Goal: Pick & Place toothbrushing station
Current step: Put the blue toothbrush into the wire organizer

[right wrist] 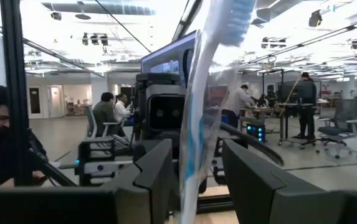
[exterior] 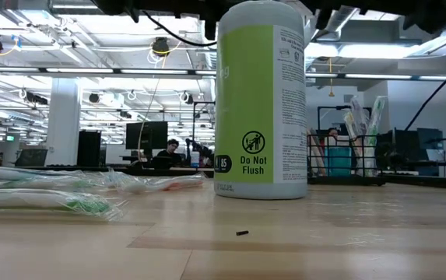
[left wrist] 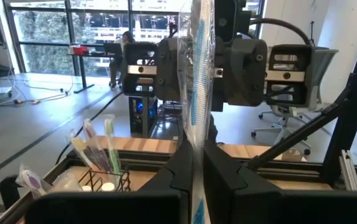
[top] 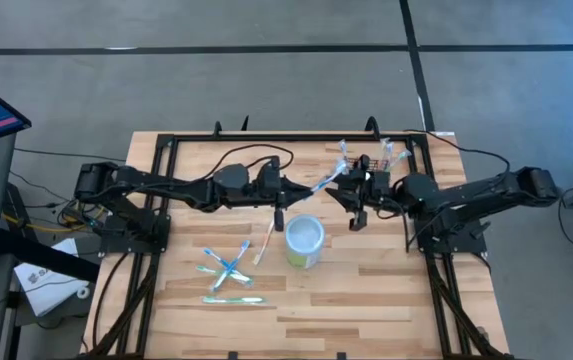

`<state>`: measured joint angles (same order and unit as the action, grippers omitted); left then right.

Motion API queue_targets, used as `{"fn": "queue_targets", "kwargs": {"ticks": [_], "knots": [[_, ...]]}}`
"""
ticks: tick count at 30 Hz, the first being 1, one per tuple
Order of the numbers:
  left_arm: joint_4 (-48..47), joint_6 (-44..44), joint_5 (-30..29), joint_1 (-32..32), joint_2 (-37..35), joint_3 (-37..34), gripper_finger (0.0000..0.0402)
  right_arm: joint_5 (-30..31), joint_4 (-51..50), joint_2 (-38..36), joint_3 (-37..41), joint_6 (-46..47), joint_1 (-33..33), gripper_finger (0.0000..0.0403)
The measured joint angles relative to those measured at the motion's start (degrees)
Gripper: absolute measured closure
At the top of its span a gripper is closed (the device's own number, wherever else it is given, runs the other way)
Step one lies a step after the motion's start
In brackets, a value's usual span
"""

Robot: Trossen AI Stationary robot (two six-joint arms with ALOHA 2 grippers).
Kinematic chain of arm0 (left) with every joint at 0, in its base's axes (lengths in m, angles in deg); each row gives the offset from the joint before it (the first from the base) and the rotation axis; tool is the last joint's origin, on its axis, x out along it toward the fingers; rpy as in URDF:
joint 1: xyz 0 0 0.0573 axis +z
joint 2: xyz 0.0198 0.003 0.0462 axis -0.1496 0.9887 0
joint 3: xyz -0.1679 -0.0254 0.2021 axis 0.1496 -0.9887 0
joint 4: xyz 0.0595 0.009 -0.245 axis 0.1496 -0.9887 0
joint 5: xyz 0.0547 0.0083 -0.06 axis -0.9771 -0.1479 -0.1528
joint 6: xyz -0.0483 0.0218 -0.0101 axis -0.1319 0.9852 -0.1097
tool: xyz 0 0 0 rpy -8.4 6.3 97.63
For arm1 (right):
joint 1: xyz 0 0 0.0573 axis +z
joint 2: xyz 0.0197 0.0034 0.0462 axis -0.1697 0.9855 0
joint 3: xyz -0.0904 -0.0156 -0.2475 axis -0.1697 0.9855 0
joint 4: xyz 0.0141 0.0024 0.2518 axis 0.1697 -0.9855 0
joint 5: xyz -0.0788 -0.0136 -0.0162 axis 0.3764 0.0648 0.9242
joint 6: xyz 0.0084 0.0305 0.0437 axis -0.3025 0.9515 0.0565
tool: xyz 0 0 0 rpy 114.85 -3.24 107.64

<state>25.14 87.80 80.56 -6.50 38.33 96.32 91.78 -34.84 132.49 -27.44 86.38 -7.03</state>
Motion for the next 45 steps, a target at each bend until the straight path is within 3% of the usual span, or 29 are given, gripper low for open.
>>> {"fn": "queue_targets", "kwargs": {"ticks": [10,19,29,37,45], "knots": [[-0.6,0.0,0.0,0.0,0.0,0.0,0.0393,-3.2,0.1,2.2,-3.3,-0.5,-0.3,0.0282],[-0.9,0.0,0.3,0.0,0.0,0.0,0.0390,-4.3,-0.6,1.5,-3.3,-2.4,-0.3,0.0388],[-1.2,2.0,-0.2,0.2,0.0,-0.1,0.0358,-4.3,-1.6,1.3,-3.3,-2.2,-1.4,0.0391],[-2.0,3.0,-0.8,0.2,-0.1,-0.1,0.0356,-4.4,-4.9,0.2,-3.3,-2.0,-2.1,0.0392],[-6.5,3.0,-3.5,0.7,-0.1,-0.1,0.0347,-0.7,-13.9,-4.4,-3.0,-2.3,-2.1,0.0392]]}}
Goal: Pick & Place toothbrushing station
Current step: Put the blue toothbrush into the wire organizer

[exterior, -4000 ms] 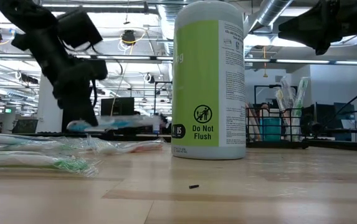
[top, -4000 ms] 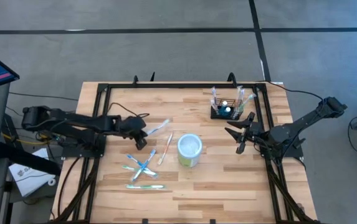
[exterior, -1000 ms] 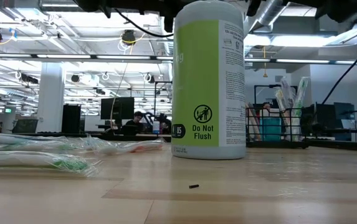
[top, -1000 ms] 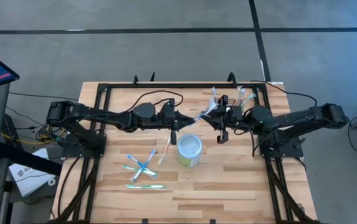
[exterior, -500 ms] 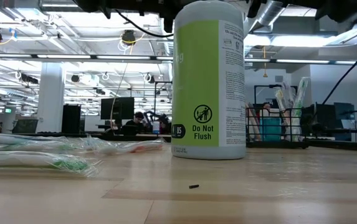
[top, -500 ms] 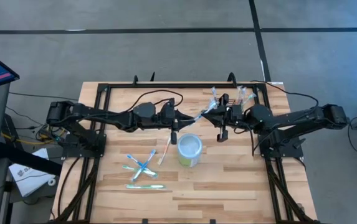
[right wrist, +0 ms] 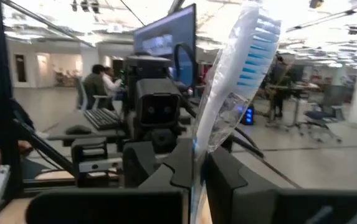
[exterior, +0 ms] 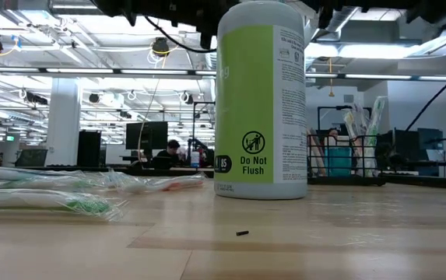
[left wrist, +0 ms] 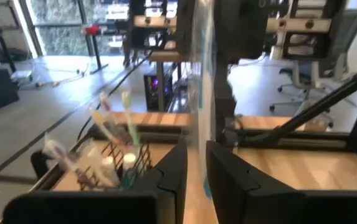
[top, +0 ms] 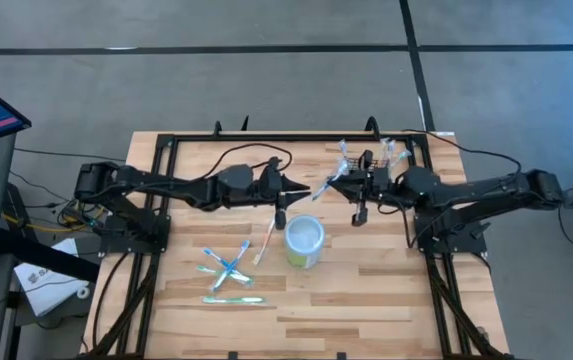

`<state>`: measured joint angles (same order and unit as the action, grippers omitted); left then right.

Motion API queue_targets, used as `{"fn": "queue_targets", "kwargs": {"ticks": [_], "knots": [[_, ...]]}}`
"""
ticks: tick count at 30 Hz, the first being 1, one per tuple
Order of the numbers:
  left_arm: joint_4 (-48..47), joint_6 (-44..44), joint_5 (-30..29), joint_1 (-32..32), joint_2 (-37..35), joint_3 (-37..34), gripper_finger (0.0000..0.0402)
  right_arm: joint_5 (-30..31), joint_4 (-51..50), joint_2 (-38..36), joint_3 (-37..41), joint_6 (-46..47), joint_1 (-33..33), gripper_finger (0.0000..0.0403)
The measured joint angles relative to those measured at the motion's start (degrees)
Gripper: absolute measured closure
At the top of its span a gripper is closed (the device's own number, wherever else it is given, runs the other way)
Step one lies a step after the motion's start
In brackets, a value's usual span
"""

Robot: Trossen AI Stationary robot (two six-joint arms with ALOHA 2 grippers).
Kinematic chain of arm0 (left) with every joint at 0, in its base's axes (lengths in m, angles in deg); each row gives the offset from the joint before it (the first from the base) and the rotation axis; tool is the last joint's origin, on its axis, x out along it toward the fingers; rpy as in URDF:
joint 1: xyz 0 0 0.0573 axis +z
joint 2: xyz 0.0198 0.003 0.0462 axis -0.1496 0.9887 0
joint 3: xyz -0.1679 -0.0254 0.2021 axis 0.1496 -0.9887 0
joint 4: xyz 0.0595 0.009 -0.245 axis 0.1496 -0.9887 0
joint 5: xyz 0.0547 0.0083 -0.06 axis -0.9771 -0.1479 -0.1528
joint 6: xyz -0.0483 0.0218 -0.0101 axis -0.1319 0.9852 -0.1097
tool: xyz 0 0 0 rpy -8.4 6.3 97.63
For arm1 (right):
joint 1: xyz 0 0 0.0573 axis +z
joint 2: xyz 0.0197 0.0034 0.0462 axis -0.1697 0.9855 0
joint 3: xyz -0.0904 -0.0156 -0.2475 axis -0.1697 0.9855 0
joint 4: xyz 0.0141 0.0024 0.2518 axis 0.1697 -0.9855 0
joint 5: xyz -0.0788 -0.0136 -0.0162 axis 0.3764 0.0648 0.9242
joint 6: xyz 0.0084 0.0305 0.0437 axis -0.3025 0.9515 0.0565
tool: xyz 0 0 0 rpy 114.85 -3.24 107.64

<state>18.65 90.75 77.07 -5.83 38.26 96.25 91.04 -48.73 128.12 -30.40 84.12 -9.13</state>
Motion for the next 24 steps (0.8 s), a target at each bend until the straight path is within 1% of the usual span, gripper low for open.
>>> {"fn": "queue_targets", "kwargs": {"ticks": [4,12,18,24], "knots": [[-1.9,0.0,0.0,0.0,0.0,0.0,0.0343,2.8,-0.8,-4.4,3.5,-0.2,0.0,0.0392],[-1.7,0.0,0.3,1.5,0.0,0.0,0.0343,14.8,-2.7,-13.8,11.8,-0.2,0.0,0.0392],[-1.7,-0.1,0.1,1.9,0.0,0.0,0.0345,24.8,-13.0,-19.0,12.5,-0.2,0.0,0.0392],[-1.7,-0.1,0.3,1.9,0.0,0.0,0.0343,32.2,-19.7,-20.9,12.5,-0.3,0.0,0.0392]]}}
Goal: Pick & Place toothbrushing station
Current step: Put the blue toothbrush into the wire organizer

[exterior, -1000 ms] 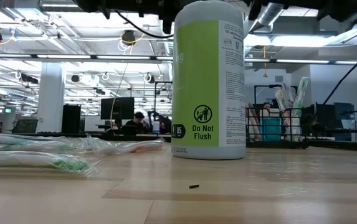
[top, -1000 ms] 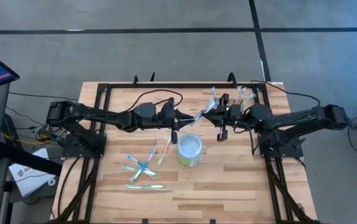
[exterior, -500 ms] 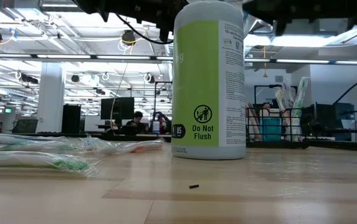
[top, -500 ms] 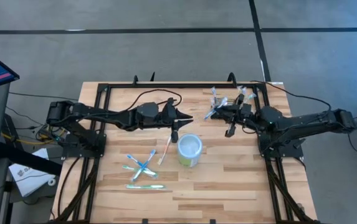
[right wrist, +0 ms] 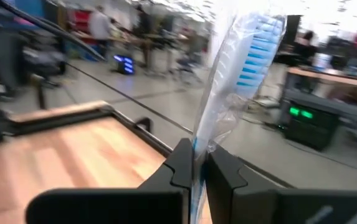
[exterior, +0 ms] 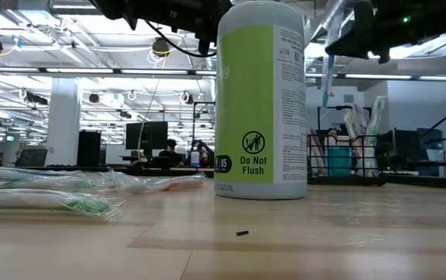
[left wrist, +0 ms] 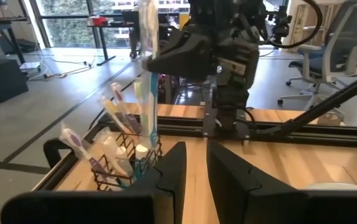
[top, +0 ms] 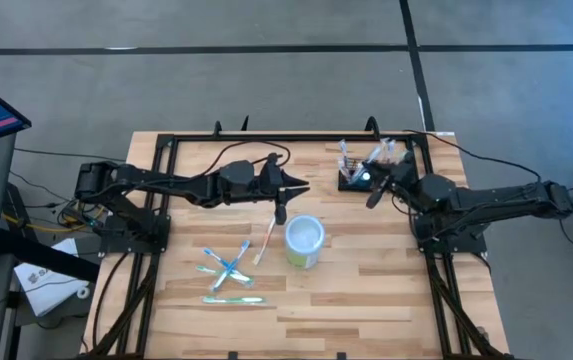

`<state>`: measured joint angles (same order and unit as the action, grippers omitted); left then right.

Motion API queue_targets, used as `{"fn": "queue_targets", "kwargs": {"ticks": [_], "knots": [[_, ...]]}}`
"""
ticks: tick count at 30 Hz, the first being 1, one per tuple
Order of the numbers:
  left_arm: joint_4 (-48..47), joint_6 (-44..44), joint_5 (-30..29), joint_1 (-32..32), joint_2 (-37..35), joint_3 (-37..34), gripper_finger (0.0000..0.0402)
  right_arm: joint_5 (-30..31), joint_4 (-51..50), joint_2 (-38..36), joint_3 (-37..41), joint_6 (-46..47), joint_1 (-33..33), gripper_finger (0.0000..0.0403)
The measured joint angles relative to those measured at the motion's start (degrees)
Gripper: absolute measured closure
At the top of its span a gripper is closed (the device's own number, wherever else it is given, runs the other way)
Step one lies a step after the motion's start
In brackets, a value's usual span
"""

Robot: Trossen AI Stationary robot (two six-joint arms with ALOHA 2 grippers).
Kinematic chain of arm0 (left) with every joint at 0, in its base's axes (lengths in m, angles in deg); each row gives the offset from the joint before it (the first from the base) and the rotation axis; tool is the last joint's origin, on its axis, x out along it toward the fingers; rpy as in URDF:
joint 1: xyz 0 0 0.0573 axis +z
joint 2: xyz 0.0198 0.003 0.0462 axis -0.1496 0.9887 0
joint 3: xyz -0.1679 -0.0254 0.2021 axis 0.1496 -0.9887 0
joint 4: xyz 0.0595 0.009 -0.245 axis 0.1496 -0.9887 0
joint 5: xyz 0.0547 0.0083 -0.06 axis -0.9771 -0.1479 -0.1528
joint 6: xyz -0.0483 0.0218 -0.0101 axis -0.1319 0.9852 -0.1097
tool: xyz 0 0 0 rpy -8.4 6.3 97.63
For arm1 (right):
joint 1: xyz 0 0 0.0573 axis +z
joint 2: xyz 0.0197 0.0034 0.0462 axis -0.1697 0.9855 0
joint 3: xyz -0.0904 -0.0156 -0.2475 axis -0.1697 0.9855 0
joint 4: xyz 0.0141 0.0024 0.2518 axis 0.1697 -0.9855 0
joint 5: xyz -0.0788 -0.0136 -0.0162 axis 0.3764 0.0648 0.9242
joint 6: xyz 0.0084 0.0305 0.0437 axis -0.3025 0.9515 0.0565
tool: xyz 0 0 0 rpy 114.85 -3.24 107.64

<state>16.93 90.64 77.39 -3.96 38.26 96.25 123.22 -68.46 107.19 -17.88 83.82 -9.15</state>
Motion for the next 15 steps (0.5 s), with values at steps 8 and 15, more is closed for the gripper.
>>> {"fn": "queue_targets", "kwargs": {"ticks": [8,15], "knots": [[-0.2,0.0,0.0,0.0,0.0,0.0,0.0347,12.7,-6.2,-0.9,0.0,2.5,0.9,0.0392],[-0.3,0.0,-0.2,-0.1,0.0,0.0,0.0347,22.2,-11.0,-0.9,0.0,4.7,2.1,0.0392]]}}
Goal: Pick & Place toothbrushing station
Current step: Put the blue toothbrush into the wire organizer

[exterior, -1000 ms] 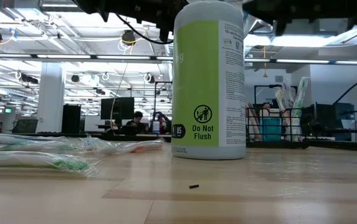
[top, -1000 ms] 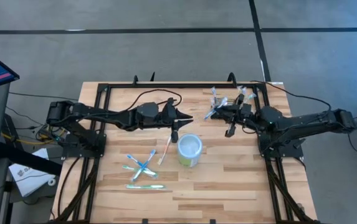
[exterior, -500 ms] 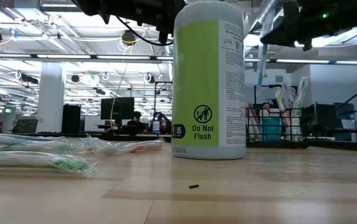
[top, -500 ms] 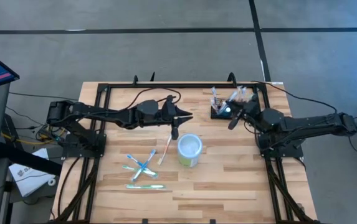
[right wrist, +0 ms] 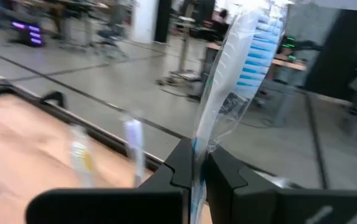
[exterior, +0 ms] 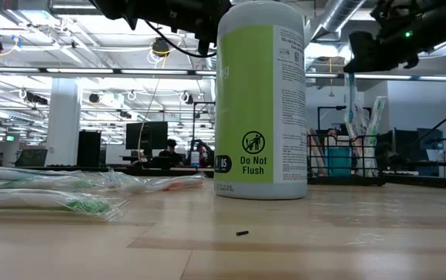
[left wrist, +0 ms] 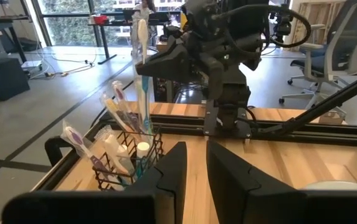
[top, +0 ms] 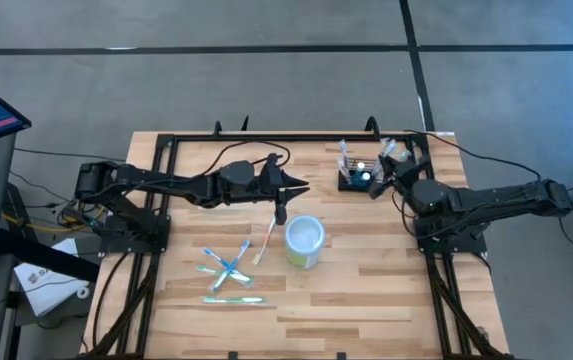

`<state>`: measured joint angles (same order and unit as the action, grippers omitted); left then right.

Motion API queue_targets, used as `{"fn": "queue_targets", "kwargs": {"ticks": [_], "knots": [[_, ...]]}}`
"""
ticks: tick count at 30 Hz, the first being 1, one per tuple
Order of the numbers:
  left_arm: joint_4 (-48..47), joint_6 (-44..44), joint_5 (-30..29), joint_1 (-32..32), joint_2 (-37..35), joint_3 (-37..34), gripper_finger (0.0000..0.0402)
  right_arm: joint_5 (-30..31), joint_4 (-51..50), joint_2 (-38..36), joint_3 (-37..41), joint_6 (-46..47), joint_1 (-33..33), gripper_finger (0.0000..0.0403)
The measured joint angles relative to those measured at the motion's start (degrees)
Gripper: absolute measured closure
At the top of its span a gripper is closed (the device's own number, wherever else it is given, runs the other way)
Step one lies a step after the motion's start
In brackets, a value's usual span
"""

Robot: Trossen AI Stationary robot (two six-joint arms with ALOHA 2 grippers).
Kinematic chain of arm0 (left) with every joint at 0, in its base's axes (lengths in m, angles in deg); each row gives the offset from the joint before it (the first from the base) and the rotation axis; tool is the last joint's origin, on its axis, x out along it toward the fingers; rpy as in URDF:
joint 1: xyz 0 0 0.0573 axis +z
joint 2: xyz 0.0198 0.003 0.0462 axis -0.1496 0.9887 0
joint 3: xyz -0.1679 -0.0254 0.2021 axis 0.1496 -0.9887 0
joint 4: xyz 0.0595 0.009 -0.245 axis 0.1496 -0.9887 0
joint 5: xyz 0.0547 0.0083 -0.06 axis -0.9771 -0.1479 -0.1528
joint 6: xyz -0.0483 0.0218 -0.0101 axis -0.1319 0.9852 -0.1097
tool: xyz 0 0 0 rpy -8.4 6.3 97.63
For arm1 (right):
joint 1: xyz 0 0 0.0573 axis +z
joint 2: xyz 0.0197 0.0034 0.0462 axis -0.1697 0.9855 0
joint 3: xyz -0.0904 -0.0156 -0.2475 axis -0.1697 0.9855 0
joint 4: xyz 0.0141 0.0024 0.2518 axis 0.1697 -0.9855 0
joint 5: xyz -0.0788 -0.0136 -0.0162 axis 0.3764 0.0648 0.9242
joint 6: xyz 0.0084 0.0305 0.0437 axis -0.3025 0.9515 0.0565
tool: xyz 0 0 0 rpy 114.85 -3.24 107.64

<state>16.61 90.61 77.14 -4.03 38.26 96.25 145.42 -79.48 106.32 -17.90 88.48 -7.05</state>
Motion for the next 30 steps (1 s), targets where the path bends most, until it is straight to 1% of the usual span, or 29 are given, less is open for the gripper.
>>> {"fn": "queue_targets", "kwargs": {"ticks": [3,7,10,20,26,30], "knots": [[0.0,0.0,0.0,0.0,0.0,0.0,0.0347,3.5,-4.3,0.0,0.0,3.7,0.0,0.0392],[0.0,0.0,0.0,0.0,0.0,0.0,0.0347,6.0,-10.5,0.0,0.0,9.5,-0.2,0.0392],[0.0,0.0,0.0,0.0,0.0,0.0,0.0347,8.1,-13.4,0.0,0.0,11.7,-0.2,0.0392],[0.2,-0.4,0.1,0.0,0.0,0.0,0.0347,8.2,-20.1,0.0,0.0,20.5,-0.2,0.0392],[0.4,-0.5,0.3,0.0,0.0,0.0,0.0347,8.2,-20.5,1.3,0.0,22.6,-0.2,0.0392],[0.4,-1.4,0.3,0.0,0.0,0.0,0.0348,8.3,-22.4,2.7,0.0,26.0,-0.2,0.0392]]}}
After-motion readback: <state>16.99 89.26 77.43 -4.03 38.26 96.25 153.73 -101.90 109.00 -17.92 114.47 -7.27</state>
